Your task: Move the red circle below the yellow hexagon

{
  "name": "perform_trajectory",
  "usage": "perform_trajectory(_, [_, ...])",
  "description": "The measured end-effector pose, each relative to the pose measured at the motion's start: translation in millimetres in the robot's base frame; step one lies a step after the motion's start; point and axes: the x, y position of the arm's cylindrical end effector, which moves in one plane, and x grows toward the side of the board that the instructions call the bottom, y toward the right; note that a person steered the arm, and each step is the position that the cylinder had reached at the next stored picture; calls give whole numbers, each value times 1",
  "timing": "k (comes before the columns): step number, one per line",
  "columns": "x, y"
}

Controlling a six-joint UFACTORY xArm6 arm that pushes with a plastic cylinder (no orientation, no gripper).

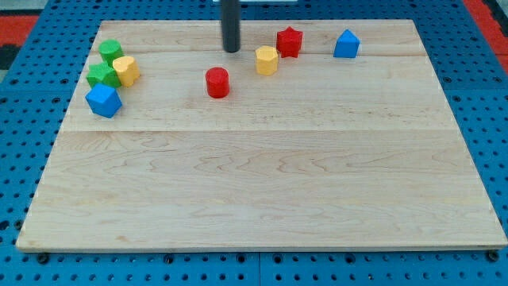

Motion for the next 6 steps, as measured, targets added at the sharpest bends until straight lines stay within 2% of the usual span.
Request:
perform_trajectory(1, [32,-24])
perform_trajectory(2, [46,-37])
perform_trajectory(3, [79,-33])
perform_trajectory(4, [109,-16])
perform_trajectory(6, [110,86])
